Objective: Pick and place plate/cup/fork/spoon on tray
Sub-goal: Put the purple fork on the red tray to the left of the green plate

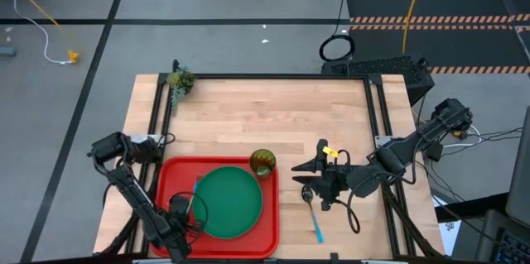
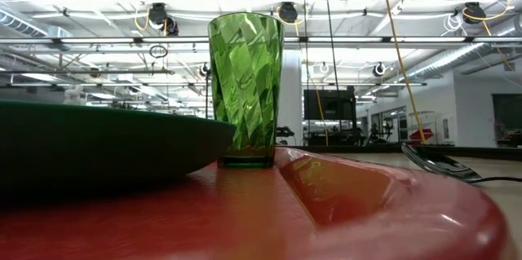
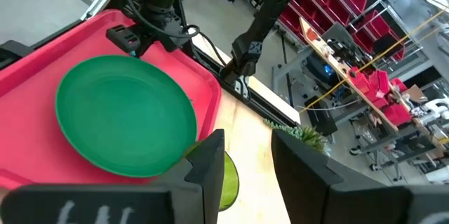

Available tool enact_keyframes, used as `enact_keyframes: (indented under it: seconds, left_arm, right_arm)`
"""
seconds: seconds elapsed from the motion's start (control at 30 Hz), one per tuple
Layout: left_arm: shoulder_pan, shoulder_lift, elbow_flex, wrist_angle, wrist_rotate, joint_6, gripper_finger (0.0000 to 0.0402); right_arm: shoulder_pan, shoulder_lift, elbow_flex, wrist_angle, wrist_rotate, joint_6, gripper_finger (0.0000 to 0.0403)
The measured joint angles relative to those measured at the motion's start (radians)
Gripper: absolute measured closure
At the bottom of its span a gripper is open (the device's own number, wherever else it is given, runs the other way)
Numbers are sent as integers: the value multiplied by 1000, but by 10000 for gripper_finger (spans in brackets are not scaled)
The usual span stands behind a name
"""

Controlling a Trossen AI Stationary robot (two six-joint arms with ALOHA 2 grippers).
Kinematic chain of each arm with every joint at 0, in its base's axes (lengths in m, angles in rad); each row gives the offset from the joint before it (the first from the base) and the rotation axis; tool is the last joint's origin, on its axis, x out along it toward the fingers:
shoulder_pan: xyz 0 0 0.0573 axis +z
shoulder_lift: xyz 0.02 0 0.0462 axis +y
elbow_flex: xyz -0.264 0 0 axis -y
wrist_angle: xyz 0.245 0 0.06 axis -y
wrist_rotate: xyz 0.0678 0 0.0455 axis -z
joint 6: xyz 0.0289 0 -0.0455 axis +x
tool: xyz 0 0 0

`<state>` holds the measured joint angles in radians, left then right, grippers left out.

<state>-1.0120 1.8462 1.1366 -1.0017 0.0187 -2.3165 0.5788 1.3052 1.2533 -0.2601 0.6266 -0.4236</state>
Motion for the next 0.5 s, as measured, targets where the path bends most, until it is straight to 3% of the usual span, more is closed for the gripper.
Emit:
enact_keyframes:
  seconds: [0.5]
  left_arm:
    - [63,-2,0,79,-21,35,366]
  right_arm:
    - [6,0,0,2,0,-16,289]
